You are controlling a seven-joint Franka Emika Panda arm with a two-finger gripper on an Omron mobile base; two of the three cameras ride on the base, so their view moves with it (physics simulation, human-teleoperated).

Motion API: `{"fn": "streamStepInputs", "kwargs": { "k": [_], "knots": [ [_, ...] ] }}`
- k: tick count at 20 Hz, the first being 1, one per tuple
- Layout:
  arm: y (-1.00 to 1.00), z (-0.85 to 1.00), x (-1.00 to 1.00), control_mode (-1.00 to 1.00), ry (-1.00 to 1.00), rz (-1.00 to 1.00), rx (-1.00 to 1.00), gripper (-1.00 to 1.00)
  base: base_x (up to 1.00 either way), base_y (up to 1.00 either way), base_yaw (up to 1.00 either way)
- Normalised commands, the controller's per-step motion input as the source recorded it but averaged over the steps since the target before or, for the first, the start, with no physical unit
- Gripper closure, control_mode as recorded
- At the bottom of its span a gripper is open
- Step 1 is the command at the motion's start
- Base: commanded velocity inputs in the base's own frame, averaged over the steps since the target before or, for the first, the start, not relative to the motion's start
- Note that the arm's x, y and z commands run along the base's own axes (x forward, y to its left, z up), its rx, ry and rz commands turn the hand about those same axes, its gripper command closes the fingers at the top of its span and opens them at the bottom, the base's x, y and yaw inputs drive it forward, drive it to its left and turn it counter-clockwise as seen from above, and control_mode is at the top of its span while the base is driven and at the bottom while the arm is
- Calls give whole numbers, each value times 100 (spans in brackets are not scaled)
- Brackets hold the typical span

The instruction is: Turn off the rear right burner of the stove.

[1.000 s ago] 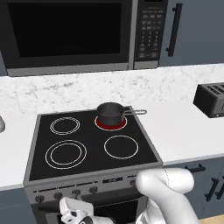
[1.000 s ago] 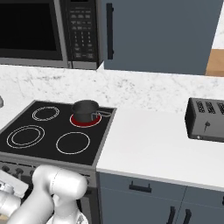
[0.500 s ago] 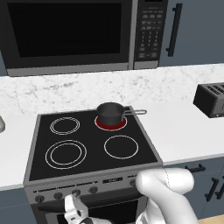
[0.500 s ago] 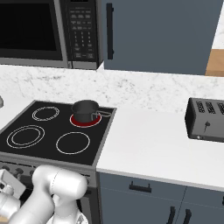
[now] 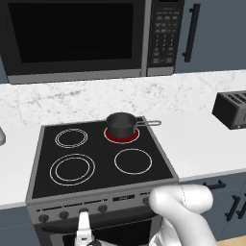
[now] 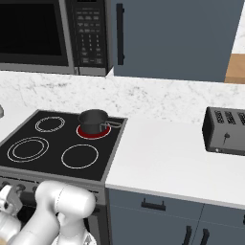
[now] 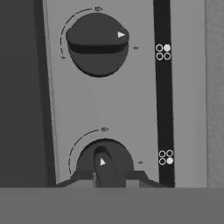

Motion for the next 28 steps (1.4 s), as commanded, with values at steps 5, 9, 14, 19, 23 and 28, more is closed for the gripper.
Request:
{"fn": "streamStepInputs", "kwargs": {
  "k": [5, 9, 14, 19, 23, 28],
  "knots": [
    [-3, 1, 0, -100, 0, -2, 46, 100, 0, 0, 0],
    [-10, 0, 0, -100, 0, 0, 58, 100, 0, 0, 0],
    [-7, 0, 0, -100, 0, 0, 63, 100, 0, 0, 0],
    [-3, 0, 0, -100, 0, 0, 62, 100, 0, 0, 0],
    [0, 0, 1, -100, 0, -1, 60, 100, 0, 0, 0],
    [0, 0, 0, -100, 0, -2, 57, 100, 0, 0, 0]
  ]
}}
